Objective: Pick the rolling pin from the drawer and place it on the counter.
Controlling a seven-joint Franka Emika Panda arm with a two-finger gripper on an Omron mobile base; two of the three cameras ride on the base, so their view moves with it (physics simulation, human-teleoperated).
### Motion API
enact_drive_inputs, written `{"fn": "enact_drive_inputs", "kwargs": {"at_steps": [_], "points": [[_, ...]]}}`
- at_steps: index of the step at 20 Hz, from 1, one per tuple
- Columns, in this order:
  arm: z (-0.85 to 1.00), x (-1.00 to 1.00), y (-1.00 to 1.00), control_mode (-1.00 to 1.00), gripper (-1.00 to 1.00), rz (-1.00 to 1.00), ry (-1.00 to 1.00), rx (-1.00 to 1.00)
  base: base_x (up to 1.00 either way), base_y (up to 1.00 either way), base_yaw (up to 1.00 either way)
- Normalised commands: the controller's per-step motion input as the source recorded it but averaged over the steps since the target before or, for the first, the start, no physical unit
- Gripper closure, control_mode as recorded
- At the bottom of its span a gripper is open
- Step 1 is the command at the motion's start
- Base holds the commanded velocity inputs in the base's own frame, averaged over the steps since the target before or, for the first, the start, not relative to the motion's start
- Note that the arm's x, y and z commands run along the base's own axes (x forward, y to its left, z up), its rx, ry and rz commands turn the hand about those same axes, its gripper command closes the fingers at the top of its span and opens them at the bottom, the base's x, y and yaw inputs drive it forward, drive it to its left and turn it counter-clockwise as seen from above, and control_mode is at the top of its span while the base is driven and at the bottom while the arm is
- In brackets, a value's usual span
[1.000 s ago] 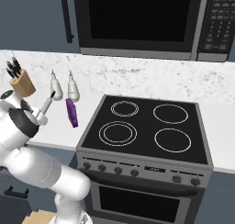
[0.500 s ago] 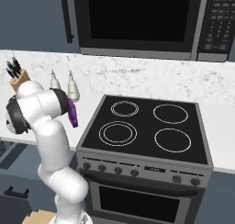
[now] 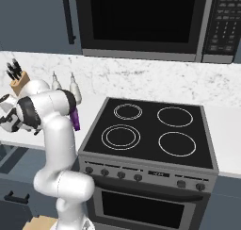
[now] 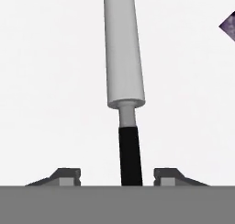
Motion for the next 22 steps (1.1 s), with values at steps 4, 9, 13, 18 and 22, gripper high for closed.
{"fn": "enact_drive_inputs", "kwargs": {"at_steps": [4,9,13,18,22], "points": [[0.01,0.0,0.0,-1.0,-1.0,0.0,0.0,0.0,0.0,0.0,0.0],[0.56,-0.78,-0.01,-1.0,-1.0,-0.02,-0.13,-0.01,0.0,0.0,0.0],[0.76,-1.0,-0.46,-1.0,-1.0,-0.1,-0.23,0.0,0.0,0.0,0.0],[0.55,-1.0,-0.82,-1.0,-1.0,-0.17,-0.19,0.07,0.0,0.0,0.0],[0.37,-1.0,-0.95,-1.0,-1.0,-0.18,-0.16,0.11,0.0,0.0,0.0]]}}
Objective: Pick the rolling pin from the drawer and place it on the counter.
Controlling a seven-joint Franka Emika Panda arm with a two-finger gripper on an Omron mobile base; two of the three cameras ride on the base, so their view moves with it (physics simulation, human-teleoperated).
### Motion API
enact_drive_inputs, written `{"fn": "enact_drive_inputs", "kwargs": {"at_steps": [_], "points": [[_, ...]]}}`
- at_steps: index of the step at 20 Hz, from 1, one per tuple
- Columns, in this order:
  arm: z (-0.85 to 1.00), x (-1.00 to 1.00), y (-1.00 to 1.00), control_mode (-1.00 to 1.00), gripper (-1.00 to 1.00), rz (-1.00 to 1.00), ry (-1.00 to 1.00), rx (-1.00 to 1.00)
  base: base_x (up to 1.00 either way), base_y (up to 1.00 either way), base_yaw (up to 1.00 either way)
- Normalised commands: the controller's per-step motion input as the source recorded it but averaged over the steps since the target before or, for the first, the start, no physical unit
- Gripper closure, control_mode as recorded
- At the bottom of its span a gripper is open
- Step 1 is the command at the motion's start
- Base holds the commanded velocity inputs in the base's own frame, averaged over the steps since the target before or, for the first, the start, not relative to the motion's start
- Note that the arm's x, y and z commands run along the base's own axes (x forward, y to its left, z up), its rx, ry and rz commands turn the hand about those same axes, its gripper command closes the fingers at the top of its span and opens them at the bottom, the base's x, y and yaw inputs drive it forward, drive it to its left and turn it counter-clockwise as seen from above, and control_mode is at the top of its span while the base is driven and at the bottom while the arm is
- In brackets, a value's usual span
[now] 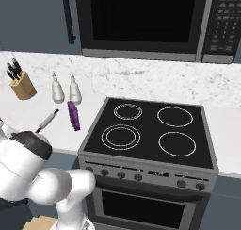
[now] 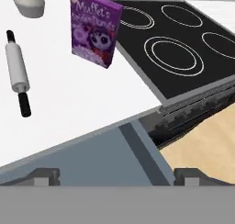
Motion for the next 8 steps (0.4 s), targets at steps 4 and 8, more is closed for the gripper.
{"fn": "enact_drive_inputs", "kwargs": {"at_steps": [4,8], "points": [[0.29,-0.99,-0.94,-1.0,-1.0,-0.18,-0.11,0.12,0.0,0.0,0.0],[0.25,-0.68,-0.77,-1.0,-1.0,-0.17,-0.04,0.08,0.0,0.0,0.0]]}}
